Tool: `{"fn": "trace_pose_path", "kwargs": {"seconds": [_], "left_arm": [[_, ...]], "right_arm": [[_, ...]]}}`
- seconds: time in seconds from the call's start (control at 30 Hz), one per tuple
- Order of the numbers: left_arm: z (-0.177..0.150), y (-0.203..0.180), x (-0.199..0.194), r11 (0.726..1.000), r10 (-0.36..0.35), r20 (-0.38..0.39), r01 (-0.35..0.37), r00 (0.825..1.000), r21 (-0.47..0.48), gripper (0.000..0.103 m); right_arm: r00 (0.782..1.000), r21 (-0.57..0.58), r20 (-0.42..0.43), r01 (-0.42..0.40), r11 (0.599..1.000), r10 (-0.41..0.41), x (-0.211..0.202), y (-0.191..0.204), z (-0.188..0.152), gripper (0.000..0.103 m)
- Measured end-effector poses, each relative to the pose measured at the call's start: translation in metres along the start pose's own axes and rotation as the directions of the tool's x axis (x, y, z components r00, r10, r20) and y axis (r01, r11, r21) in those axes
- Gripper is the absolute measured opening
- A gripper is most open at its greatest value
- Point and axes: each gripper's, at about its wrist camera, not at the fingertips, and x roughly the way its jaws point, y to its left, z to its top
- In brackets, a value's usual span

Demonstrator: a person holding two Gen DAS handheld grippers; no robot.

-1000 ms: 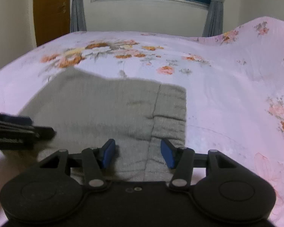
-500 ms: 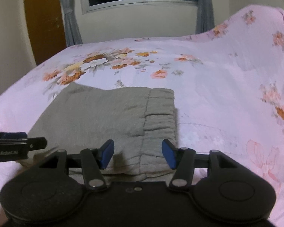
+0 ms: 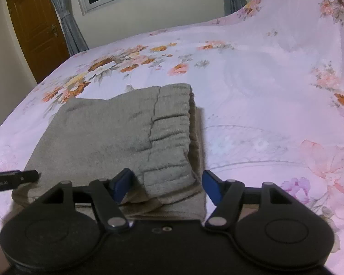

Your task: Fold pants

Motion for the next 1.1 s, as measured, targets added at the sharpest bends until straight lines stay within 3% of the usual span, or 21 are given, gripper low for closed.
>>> {"fn": "trace_pose_path", "kwargs": {"seconds": [0.17,0.47,0.77,0.83,0.87,0.97,1.1], "left_arm": [[0.002,0.007,0.012,0.999,-0.031,-0.019,0.031,0.999,-0.032,0.067],[0.009,0.018,0.033,0.988,-0.134,-0.06,0.128,0.989,-0.084,0.067],[0.015,0.025,0.055,0.951,-0.297,-0.106,0.285,0.949,-0.12,0.067],[0.016,0.027,0.057,0.942,-0.322,-0.109,0.307,0.94,-0.136,0.066],[0.017,0.028,0.057,0.938,-0.334,-0.108,0.318,0.936,-0.142,0.058],[0.018,0.034,0.054,0.917,-0.383,-0.103,0.364,0.918,-0.161,0.049],[0.019,0.043,0.06,0.882,-0.446,-0.103,0.417,0.889,-0.219,0.049]], "right_arm": [[0.999,0.044,-0.031,-0.034,0.998,0.035,0.011,-0.009,0.002,0.075],[0.982,0.206,-0.089,-0.144,0.968,0.165,0.035,-0.036,0.001,0.085],[0.961,0.195,-0.111,-0.228,0.954,0.252,0.051,-0.041,0.007,0.088],[0.956,0.198,-0.11,-0.247,0.948,0.272,0.054,-0.042,0.01,0.082],[0.95,0.208,-0.109,-0.265,0.942,0.291,0.054,-0.044,0.01,0.078],[0.919,0.252,-0.11,-0.343,0.905,0.379,0.053,-0.057,0.012,0.071],[0.86,0.327,-0.121,-0.436,0.838,0.495,0.065,-0.078,0.013,0.071]]}}
